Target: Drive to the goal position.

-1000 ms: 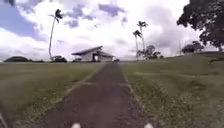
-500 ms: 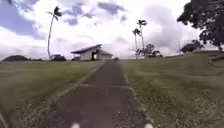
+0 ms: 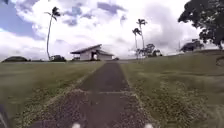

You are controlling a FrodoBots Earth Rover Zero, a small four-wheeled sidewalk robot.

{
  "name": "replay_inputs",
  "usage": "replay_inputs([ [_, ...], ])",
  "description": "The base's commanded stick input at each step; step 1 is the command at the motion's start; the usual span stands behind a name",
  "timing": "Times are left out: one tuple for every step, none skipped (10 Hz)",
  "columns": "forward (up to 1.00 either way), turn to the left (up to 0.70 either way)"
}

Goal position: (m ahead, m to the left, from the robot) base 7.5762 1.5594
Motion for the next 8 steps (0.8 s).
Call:
replay_inputs([
  [0.70, 0.00],
  [0.70, 0.00],
  [0.70, 0.00],
  [0.70, 0.00],
  [0.70, 0.00],
  [0.70, 0.00],
  [0.70, 0.00],
  [0.70, 0.00],
])
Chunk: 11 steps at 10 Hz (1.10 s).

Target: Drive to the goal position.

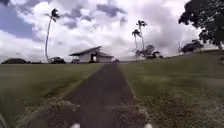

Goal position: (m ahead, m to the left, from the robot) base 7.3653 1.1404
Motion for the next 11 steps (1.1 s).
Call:
replay_inputs([
  [0.70, 0.00],
  [0.70, 0.00],
  [0.70, 0.00],
  [0.70, 0.00],
  [0.70, 0.00],
  [0.70, 0.00],
  [0.70, 0.00],
  [0.70, 0.00],
  [0.70, 0.00],
  [0.70, 0.00],
  [0.70, 0.00],
])
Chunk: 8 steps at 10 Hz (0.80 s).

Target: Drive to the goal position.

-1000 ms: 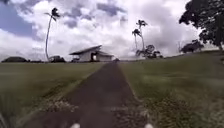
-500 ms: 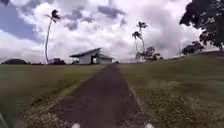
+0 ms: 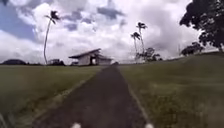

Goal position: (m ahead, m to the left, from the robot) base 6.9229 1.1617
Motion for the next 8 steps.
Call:
replay_inputs([
  [0.70, 0.00],
  [0.70, 0.00],
  [0.70, 0.00],
  [0.70, 0.00],
  [0.70, 0.00],
  [0.70, 0.04],
  [0.70, 0.12],
  [0.70, 0.20],
])
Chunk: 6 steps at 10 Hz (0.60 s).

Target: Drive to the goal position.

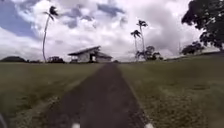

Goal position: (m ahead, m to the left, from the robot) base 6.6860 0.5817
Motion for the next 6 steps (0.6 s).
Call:
replay_inputs([
  [0.70, 0.35],
  [0.70, 0.35],
  [0.70, 0.20],
  [0.70, 0.00],
  [0.70, 0.00],
  [0.70, 0.00],
])
